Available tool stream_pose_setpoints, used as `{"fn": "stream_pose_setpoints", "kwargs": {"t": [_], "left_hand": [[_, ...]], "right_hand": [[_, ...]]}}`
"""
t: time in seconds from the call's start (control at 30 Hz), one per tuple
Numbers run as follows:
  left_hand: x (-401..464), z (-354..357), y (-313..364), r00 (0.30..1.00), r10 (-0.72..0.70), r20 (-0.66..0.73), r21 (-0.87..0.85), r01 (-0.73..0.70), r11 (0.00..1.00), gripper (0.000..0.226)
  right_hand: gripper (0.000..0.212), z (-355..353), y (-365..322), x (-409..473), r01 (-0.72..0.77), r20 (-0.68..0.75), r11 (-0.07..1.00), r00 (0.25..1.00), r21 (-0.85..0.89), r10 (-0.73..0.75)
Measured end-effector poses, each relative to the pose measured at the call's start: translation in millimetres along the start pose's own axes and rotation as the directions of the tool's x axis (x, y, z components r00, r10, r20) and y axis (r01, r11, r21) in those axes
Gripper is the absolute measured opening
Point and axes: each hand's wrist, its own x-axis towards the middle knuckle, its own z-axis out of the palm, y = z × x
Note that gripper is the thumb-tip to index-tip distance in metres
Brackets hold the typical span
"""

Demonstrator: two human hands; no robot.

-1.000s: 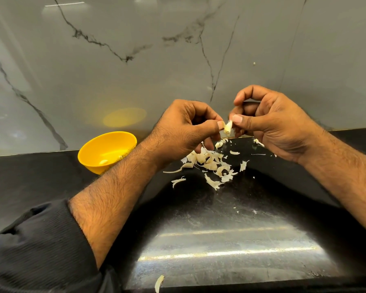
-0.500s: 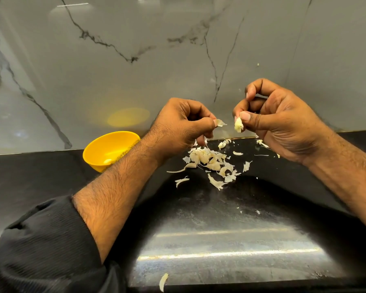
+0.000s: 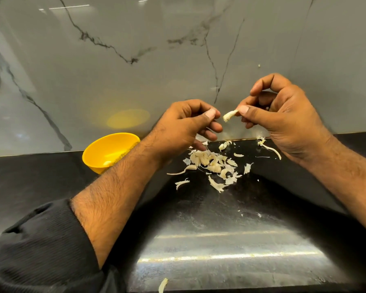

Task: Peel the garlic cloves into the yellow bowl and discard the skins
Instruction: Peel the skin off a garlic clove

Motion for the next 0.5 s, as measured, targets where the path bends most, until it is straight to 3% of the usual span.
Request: {"fn": "stream_pose_setpoints", "kwargs": {"t": [0.23,0.5], "left_hand": [[0.6,5.1,-1.8,0.998,0.034,0.052,-0.157,-0.025,0.987,0.029],[1.9,2.5,-2.0,0.993,0.115,-0.041,-0.119,-0.119,0.986,0.023]], "right_hand": [[0.031,0.6,1.2,-2.4,0.124,0.002,0.987,0.992,-0.101,-0.125],[0.014,-3.3,-0.4,-3.7,0.095,0.073,0.977,0.994,-0.188,-0.082]]}}
